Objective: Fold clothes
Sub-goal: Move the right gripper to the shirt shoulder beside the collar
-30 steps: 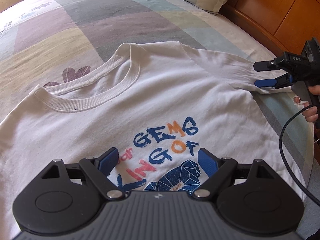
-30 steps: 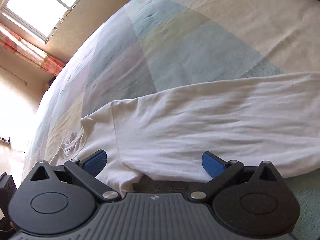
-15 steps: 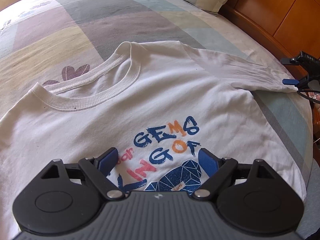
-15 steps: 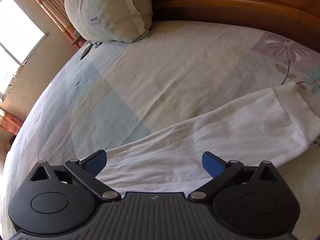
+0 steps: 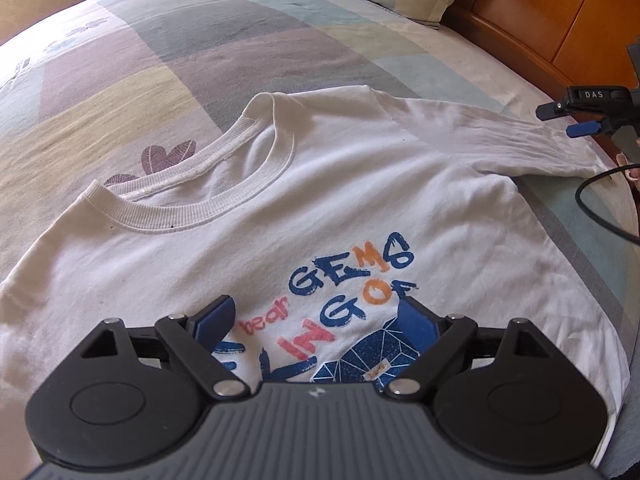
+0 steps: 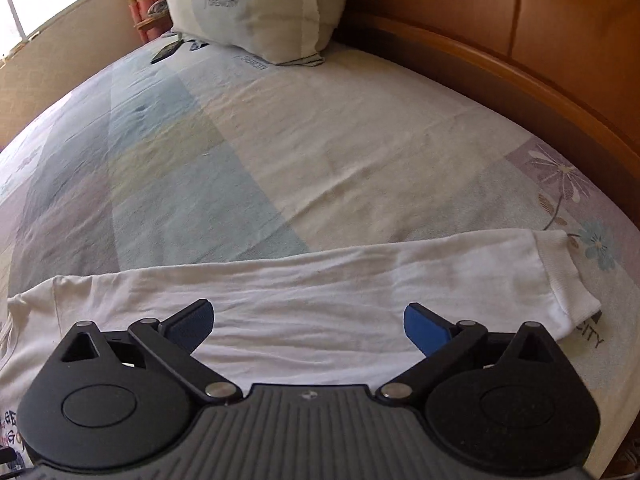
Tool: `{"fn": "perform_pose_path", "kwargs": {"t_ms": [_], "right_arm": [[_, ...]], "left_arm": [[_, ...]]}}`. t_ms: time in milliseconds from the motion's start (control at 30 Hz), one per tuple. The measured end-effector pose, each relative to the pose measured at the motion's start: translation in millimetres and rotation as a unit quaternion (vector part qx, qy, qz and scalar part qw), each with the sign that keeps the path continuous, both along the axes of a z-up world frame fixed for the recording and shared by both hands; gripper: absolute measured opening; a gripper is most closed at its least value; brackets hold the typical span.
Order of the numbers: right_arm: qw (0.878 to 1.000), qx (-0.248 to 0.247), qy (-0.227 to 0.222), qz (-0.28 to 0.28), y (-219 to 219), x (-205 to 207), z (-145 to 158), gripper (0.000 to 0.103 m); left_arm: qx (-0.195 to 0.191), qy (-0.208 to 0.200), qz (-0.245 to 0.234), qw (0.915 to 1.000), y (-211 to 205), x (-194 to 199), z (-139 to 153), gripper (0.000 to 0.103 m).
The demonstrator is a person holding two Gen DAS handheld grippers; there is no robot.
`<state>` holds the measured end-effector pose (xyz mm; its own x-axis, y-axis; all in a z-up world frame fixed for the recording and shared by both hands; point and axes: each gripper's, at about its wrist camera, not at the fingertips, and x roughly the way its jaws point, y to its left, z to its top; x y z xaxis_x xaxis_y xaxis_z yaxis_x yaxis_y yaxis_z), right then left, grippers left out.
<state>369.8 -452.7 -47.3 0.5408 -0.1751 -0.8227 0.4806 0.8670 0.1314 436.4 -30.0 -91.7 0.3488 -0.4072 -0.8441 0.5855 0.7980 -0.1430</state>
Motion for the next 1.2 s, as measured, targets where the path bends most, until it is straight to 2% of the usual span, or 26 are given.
{"fn": "perform_pose_path", "kwargs": {"t_ms": [133, 267, 400, 567, 633, 700, 800, 900, 1000, 1133, 1200], "right_arm": [[0.997, 0.002, 0.027, 0.076, 56.0, 51.4, -14.4, 0.103], [0.991, -0.037, 0.061, 0.113, 90.6, 94.5, -47.2, 0.103], [0.995, -0.05, 0.03, 0.084, 83.0, 113.2, -51.5, 0.103], [0.993, -0.004, 0.0, 0.12, 98.4, 117.5, -27.6, 0.103], [0.985, -0.01, -0.005, 0.173, 122.0, 120.6, -20.5, 0.103], [0.972, -0.039, -0.002, 0.233, 153.1, 128.4, -20.0, 0.103], [0.958, -0.081, 0.022, 0.274, 183.8, 144.9, -34.9, 0.103], [0.962, -0.073, 0.016, 0.264, 186.6, 162.7, -50.4, 0.103], [0.971, -0.057, 0.007, 0.234, 179.5, 185.0, -53.4, 0.103], [0.97, -0.065, 0.006, 0.236, 180.8, 209.2, -52.3, 0.103], [0.97, -0.052, 0.009, 0.236, 176.8, 209.9, -47.7, 0.103]], "left_arm": [[0.006, -0.002, 0.016, 0.9999, 13.3, 1.7, -0.8, 0.088], [0.003, 0.003, 0.035, 0.9994, 27.9, 3.5, -5.9, 0.088], [-0.008, -0.001, 0.04, 0.9992, 38.9, 3.9, -4.0, 0.088], [-0.005, -0.011, 0.058, 0.9983, 57.2, 7.4, 1.2, 0.088], [0.009, -0.015, 0.063, 0.9979, 63.4, 9.1, -0.1, 0.088], [0.019, -0.016, 0.07, 0.9973, 70.2, 10.6, -2.8, 0.088], [0.015, -0.008, 0.081, 0.9966, 80.3, 11.3, -8.3, 0.088], [0.007, -0.006, 0.077, 0.997, 81.9, 12.2, -10.0, 0.094], [0.0, -0.005, 0.073, 0.9973, 83.4, 13.1, -11.7, 0.096], [-0.005, -0.005, 0.073, 0.9973, 83.6, 14.3, -13.1, 0.098], [-0.005, -0.007, 0.072, 0.9974, 83.3, 14.2, -13.7, 0.099]]}}
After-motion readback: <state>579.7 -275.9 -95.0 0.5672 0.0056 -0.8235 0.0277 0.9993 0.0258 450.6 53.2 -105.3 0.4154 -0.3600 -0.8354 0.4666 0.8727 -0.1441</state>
